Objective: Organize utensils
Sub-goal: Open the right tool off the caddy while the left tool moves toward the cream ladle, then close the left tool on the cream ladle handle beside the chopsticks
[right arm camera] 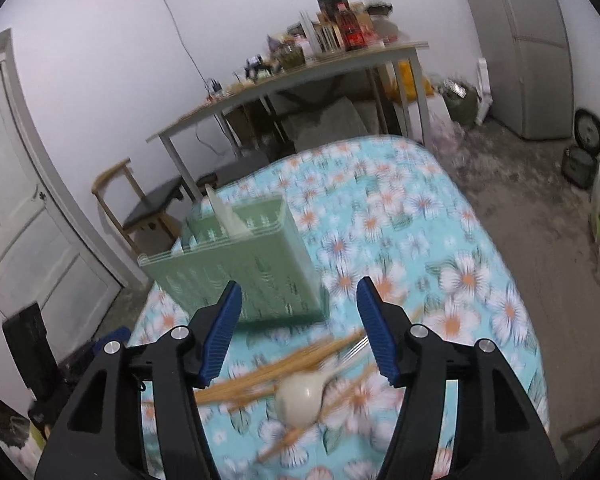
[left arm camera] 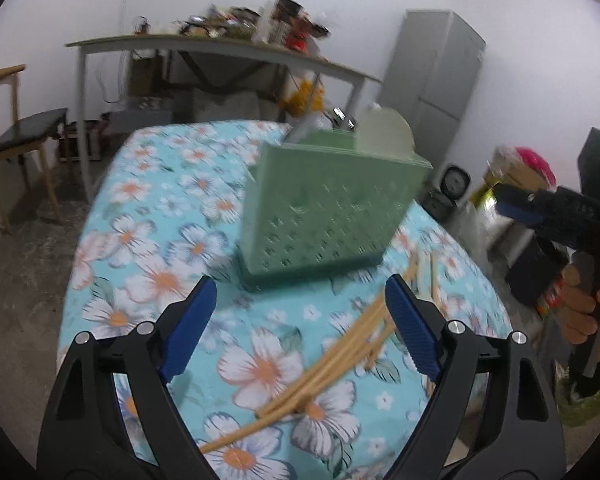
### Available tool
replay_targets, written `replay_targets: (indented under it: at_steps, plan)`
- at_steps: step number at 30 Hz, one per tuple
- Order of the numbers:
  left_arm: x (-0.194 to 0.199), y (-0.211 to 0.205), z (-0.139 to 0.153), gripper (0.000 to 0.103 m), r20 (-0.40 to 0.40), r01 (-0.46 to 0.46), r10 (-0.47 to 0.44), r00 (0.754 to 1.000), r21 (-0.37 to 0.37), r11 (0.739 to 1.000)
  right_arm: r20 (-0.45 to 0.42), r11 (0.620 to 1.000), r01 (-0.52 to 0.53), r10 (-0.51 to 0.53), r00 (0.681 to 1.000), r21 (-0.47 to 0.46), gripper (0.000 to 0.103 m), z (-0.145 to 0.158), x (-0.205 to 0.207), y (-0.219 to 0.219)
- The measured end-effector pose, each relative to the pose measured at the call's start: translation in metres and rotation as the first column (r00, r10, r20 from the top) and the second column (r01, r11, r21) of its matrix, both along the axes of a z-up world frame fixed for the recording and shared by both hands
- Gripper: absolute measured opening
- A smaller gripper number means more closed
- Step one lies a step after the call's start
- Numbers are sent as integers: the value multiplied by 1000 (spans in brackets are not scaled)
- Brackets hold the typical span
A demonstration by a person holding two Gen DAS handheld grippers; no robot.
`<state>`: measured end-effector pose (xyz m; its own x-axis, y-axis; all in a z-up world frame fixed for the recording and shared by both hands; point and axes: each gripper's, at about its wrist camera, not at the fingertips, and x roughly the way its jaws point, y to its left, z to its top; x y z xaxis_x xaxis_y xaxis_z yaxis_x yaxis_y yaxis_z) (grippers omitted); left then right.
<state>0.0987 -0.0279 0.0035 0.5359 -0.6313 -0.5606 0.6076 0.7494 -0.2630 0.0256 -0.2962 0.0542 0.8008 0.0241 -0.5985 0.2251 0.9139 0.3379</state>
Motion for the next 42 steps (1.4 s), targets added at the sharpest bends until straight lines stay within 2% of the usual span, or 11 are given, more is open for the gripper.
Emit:
replay_targets:
  at_steps: [3, 7, 11, 15, 19, 23, 28, 31, 35, 39, 42]
  plan:
    - [-1, -6, -4, 91, -32, 27, -27, 999, 1, 1000, -67, 1000, 2, -1, 998, 20, 59, -24, -2, 2]
    - [-3, -6, -8, 95, -71, 19, -22, 997, -55, 998, -113, 999, 8, -3, 994, 47, 59, -45, -8, 1]
    - [-2, -8, -11, 95, -129, 17, -31, 991, -103, 995, -113, 997, 29, -20, 993, 76, 59, -52, -16, -7]
    - [-5, -17, -12, 95, -140, 22, -36, 990, -99, 995, -107, 994, 41, -31, 994, 97, 59, -56, -21, -14]
    - [-14, -33, -13, 95, -87, 64, -68, 994, -52, 997, -108, 991, 49, -35, 993, 123, 59, -62, -23, -19]
    - [-25, -59, -18, 95, -1, 124, -124, 992, 83, 989, -111, 988, 48, -32, 993, 147, 59, -67, -23, -23]
    - [-45, -89, -29, 95, 128, 163, -203, 971, 269, 949, -108, 986, 47, -30, 994, 159, 59, -72, -22, -28]
    - [-57, -106, -37, 95, 186, 193, -272, 944, 358, 914, -112, 984, 47, -28, 993, 172, 59, -77, -20, -32]
    - [-66, -119, -41, 92, 198, 238, -330, 923, 381, 893, -116, 982, 48, -27, 993, 183, 59, -80, -18, -35]
    - [-68, -133, -44, 71, 154, 300, -374, 915, 364, 882, -118, 980, 53, -30, 993, 194, 59, -83, -18, -40]
    - [-69, -141, -48, 62, 120, 343, -405, 906, 349, 872, -122, 978, 56, -32, 992, 199, 59, -85, -17, -43]
